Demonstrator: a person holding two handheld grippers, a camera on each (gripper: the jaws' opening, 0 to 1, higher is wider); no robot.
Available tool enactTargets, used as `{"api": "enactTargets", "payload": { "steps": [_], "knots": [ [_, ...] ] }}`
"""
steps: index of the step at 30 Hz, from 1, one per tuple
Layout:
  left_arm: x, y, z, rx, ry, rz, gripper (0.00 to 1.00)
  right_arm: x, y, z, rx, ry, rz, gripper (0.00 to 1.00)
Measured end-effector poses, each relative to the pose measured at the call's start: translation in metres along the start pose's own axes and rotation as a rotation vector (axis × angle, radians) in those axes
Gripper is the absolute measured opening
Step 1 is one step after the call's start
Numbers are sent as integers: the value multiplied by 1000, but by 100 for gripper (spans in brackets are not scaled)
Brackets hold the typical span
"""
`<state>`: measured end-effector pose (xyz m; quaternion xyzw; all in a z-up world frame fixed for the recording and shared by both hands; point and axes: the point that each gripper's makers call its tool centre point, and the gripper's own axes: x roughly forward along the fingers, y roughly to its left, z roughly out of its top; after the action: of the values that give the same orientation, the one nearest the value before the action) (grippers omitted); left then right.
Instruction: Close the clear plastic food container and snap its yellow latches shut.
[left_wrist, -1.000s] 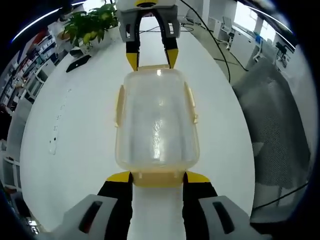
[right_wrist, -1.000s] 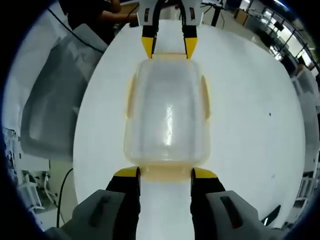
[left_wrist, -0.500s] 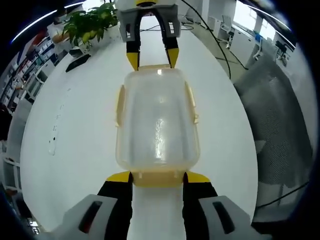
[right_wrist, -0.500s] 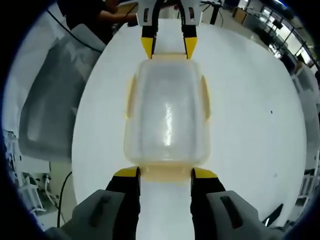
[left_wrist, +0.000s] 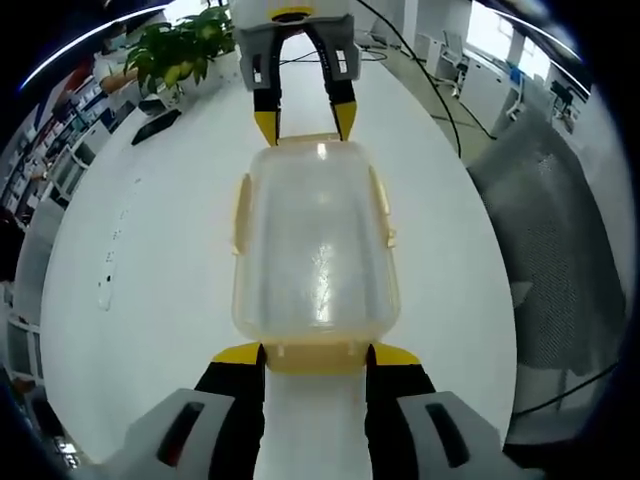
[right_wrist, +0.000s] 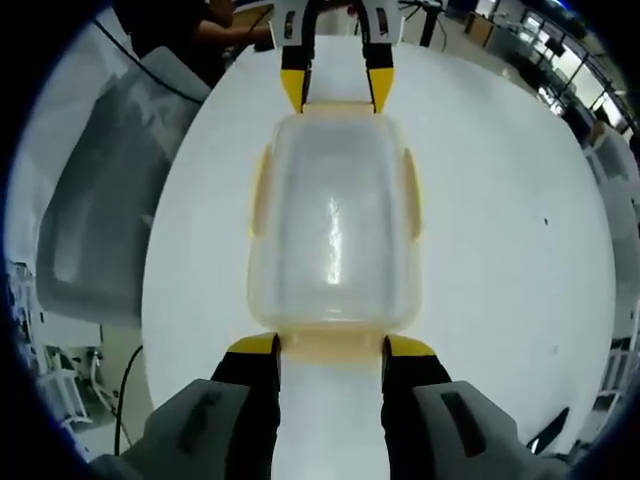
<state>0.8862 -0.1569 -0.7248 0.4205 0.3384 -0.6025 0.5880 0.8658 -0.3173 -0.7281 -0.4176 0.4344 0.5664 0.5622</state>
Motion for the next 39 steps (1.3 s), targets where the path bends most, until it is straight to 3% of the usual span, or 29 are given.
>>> {"api": "enactTargets", "payload": {
  "steps": [14,19,22,27,35,39],
  "knots": [
    [2,-1,-4,10,18,-2,34,0,-1,-2,2,-3,9,37],
    [2,-3,-10,9,31,-5,40,1,2,-6,8,11,23,36],
    [-2,-1,-11,-8,28,10,46,-1,0,-14,38,28,6,36],
    [-9,0,-8,-24,5,21,46,-10,-3,-17,105,-6,-22,32],
    [-16,0,-6,-33,8,35,44,-16,2,-14,112,-8,-37,34],
    [-22,0,-4,-86,13,42,43,-22,-1,-8,131,-35,-82,35]
  ]
}}
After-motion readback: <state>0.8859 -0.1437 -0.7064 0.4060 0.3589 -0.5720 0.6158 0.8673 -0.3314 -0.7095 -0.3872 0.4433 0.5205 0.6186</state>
